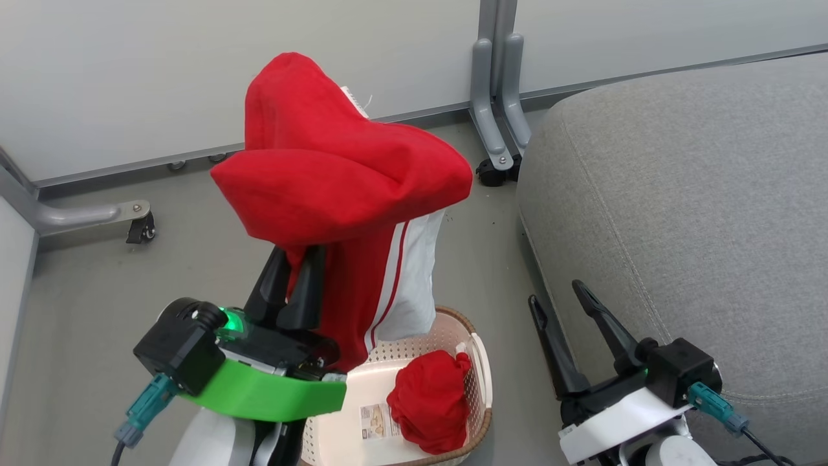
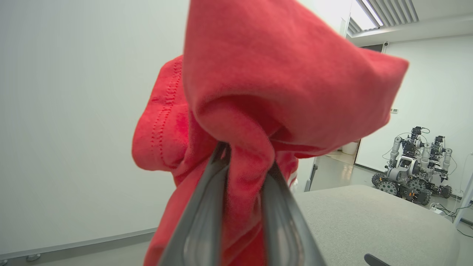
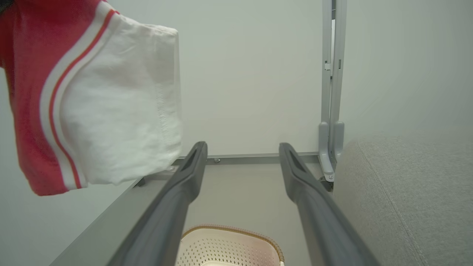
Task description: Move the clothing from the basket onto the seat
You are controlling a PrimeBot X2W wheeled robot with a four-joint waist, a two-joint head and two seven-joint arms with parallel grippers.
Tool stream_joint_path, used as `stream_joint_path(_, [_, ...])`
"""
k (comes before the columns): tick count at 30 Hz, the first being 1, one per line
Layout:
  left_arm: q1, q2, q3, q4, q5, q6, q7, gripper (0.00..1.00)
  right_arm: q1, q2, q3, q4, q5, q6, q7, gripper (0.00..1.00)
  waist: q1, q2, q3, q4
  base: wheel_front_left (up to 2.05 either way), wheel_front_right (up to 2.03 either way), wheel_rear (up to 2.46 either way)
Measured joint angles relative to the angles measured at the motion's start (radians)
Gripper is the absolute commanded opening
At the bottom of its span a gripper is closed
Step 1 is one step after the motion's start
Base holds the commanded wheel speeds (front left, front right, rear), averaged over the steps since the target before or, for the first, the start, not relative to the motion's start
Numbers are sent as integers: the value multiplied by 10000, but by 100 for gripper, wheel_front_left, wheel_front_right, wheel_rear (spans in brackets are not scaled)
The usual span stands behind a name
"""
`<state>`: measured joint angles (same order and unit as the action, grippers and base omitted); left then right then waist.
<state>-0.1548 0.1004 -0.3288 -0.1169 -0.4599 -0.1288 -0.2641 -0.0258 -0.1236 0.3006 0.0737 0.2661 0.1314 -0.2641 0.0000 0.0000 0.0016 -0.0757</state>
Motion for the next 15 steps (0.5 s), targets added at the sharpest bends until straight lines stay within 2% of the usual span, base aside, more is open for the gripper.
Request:
stream_joint_path(3, [-5, 46, -138, 25, 54, 0, 0, 0, -28, -226, 566, -165, 479, -2, -2, 100, 0, 0, 27, -18, 0, 0, 0])
stream_joint_path(8, [-129, 46, -399, 23, 54, 0, 0, 0, -546, -1085, 2138, -652, 1404, -2, 0, 100, 0, 0, 93, -24, 0, 0, 0])
stream_joint_path(15, [-371, 123, -1093, -44, 33, 0, 0, 0, -1546, -2031, 3730, -727, 2357, -2, 0, 100, 0, 0, 174, 75, 0, 0, 0])
